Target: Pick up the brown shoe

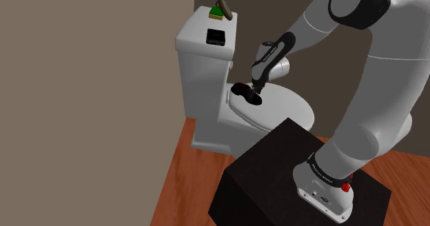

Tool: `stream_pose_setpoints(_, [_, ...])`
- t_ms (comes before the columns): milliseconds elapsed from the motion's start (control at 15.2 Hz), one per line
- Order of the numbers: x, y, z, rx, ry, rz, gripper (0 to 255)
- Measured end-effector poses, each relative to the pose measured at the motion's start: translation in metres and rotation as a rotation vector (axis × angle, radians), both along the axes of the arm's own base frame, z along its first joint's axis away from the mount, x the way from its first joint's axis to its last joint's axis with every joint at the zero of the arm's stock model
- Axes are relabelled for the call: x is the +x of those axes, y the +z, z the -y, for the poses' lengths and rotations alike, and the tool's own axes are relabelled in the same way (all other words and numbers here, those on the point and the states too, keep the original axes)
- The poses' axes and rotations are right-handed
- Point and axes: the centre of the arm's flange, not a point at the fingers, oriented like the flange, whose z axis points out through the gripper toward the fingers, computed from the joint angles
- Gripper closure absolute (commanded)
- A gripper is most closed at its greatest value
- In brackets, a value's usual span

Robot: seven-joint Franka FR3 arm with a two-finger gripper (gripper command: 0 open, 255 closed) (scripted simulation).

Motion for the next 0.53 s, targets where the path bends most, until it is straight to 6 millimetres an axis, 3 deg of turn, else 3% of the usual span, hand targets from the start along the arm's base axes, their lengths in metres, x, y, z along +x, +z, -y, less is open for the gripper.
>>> stream_pose_setpoints(66, [0.0002, -0.0027, 0.0002, 0.0, 0.0, 0.0, 255])
stream_pose_setpoints(528, [0.0003, -0.0044, 0.0008, 0.0, 0.0, 0.0, 255])
